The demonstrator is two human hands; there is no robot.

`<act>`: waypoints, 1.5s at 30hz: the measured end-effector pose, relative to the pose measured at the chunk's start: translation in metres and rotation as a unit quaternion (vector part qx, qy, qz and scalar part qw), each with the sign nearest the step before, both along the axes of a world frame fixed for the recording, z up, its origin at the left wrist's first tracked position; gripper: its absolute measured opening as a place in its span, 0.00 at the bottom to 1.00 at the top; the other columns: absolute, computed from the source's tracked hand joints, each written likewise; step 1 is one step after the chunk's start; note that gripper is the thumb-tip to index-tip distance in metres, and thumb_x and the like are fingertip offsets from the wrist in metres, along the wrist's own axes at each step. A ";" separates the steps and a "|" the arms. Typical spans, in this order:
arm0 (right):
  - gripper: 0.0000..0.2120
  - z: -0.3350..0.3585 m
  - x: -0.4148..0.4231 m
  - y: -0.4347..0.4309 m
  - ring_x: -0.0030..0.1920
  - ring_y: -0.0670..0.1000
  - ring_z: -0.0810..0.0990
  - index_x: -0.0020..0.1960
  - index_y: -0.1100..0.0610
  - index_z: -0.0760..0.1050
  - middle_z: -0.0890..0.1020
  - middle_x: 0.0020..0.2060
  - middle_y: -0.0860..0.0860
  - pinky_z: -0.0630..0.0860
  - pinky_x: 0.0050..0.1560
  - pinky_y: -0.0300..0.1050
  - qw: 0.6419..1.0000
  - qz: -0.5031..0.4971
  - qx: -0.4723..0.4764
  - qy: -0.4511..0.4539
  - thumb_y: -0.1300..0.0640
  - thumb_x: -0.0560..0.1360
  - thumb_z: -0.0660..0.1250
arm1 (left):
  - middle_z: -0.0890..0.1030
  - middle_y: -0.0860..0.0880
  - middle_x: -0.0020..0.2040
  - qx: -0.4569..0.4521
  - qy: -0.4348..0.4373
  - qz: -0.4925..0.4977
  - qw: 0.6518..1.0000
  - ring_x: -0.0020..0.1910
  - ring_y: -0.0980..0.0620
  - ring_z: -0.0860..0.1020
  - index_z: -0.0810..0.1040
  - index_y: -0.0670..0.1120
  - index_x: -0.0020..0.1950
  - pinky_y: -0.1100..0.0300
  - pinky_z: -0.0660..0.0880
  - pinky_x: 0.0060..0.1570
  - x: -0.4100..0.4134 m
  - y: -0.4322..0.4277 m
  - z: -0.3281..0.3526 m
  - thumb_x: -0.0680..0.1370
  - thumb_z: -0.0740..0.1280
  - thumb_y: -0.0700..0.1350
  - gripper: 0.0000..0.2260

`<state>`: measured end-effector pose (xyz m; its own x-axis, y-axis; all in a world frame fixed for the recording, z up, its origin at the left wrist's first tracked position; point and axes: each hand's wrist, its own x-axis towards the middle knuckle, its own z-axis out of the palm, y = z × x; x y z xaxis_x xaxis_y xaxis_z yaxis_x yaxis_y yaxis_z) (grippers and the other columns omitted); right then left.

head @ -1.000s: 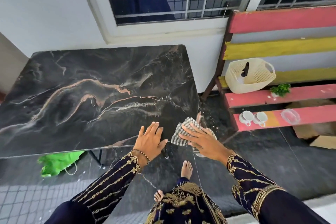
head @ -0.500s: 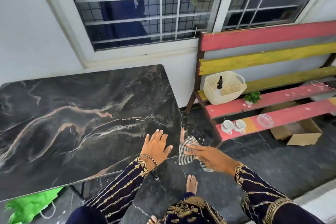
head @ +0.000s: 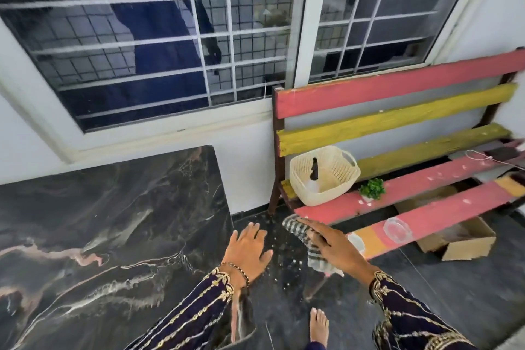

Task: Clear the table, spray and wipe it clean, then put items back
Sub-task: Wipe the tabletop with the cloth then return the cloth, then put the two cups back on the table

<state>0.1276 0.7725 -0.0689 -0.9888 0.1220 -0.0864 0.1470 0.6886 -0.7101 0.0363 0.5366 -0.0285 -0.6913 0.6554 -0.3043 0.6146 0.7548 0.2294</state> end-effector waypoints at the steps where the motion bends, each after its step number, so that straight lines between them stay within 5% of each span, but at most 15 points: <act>1: 0.22 0.001 -0.010 0.015 0.68 0.42 0.73 0.72 0.42 0.67 0.72 0.69 0.41 0.60 0.61 0.18 1.000 -0.012 -0.007 -0.002 0.63 0.84 0.61 | 0.55 0.47 0.79 0.000 -0.004 0.005 1.000 0.78 0.49 0.51 0.58 0.47 0.77 0.47 0.50 0.76 -0.009 0.018 -0.001 0.81 0.54 0.56 0.26; 5: 0.20 -0.010 -0.057 0.088 0.59 0.49 0.80 0.74 0.53 0.71 0.78 0.62 0.48 0.67 0.50 0.18 0.995 -0.073 -0.057 -0.022 0.64 0.84 0.61 | 0.59 0.46 0.78 0.010 -0.030 0.030 0.999 0.77 0.47 0.57 0.60 0.47 0.76 0.49 0.55 0.75 -0.044 0.104 -0.005 0.80 0.57 0.55 0.25; 9: 0.17 -0.021 -0.104 0.161 0.62 0.47 0.77 0.73 0.57 0.72 0.78 0.62 0.48 0.68 0.54 0.21 0.988 -0.129 -0.088 -0.004 0.58 0.85 0.61 | 0.65 0.47 0.74 0.021 -0.083 0.059 0.995 0.73 0.47 0.65 0.63 0.46 0.74 0.52 0.62 0.72 -0.078 0.188 -0.019 0.79 0.60 0.53 0.25; 14: 0.23 -0.065 -0.174 0.253 0.63 0.51 0.79 0.72 0.53 0.74 0.81 0.64 0.51 0.76 0.66 0.52 0.969 -0.196 -0.137 -0.068 0.44 0.81 0.64 | 0.69 0.47 0.72 0.045 -0.122 0.093 0.987 0.70 0.47 0.69 0.65 0.46 0.74 0.51 0.66 0.70 -0.112 0.256 -0.051 0.79 0.60 0.51 0.24; 20: 0.14 -0.103 -0.249 0.303 0.54 0.56 0.83 0.63 0.54 0.79 0.84 0.55 0.54 0.79 0.59 0.54 0.941 -0.281 -0.161 -0.101 0.53 0.80 0.68 | 0.72 0.49 0.70 0.048 -0.140 0.139 0.979 0.68 0.49 0.71 0.67 0.47 0.72 0.53 0.68 0.68 -0.134 0.276 -0.103 0.79 0.61 0.52 0.22; 24: 0.17 -0.124 -0.281 0.316 0.49 0.56 0.83 0.67 0.52 0.78 0.85 0.57 0.55 0.80 0.46 0.47 0.941 -0.286 -0.128 -0.129 0.53 0.78 0.66 | 0.72 0.50 0.69 0.034 -0.141 0.133 0.980 0.67 0.50 0.71 0.67 0.48 0.71 0.55 0.68 0.67 -0.136 0.279 -0.127 0.79 0.59 0.52 0.21; 28: 0.16 -0.135 -0.294 0.322 0.53 0.56 0.83 0.66 0.50 0.78 0.84 0.56 0.53 0.80 0.56 0.50 0.945 -0.283 -0.114 -0.121 0.54 0.79 0.65 | 0.71 0.52 0.69 0.031 -0.142 0.132 0.980 0.68 0.52 0.70 0.67 0.49 0.71 0.57 0.67 0.67 -0.130 0.283 -0.146 0.79 0.59 0.54 0.21; 33: 0.06 -0.145 -0.268 0.321 0.40 0.54 0.86 0.47 0.53 0.82 0.85 0.44 0.55 0.84 0.49 0.51 0.896 -0.336 -0.256 -0.139 0.59 0.76 0.67 | 0.70 0.53 0.70 0.008 -0.147 0.109 0.983 0.69 0.53 0.69 0.67 0.50 0.71 0.57 0.67 0.68 -0.115 0.286 -0.153 0.79 0.58 0.53 0.20; 37: 0.05 -0.132 -0.227 0.305 0.41 0.53 0.87 0.49 0.59 0.81 0.86 0.40 0.55 0.84 0.49 0.49 0.875 -0.342 -0.314 -0.135 0.65 0.79 0.67 | 0.70 0.52 0.69 -0.023 -0.162 0.091 0.982 0.69 0.51 0.69 0.66 0.49 0.71 0.57 0.66 0.68 -0.100 0.287 -0.151 0.79 0.57 0.53 0.21; 41: 0.06 -0.129 -0.182 0.286 0.31 0.48 0.80 0.44 0.60 0.79 0.82 0.33 0.53 0.77 0.37 0.44 0.874 -0.312 -0.347 -0.138 0.68 0.77 0.68 | 0.72 0.50 0.67 -0.041 -0.180 0.079 0.980 0.67 0.50 0.70 0.67 0.47 0.70 0.55 0.66 0.68 -0.086 0.288 -0.147 0.80 0.57 0.51 0.19; 45: 0.05 -0.137 -0.132 0.266 0.40 0.54 0.83 0.45 0.57 0.80 0.84 0.37 0.52 0.79 0.41 0.45 0.890 -0.294 -0.309 -0.161 0.66 0.76 0.71 | 0.71 0.47 0.69 -0.058 -0.197 0.061 0.977 0.69 0.47 0.69 0.67 0.46 0.71 0.51 0.66 0.69 -0.072 0.287 -0.155 0.79 0.60 0.50 0.21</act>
<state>-0.0044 1.0381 -0.2062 -0.6813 0.4409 -0.5844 0.6181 -0.0812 -0.7819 -0.0354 0.8240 -0.1836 -0.5762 0.5209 -0.6298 0.3994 0.8518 0.3392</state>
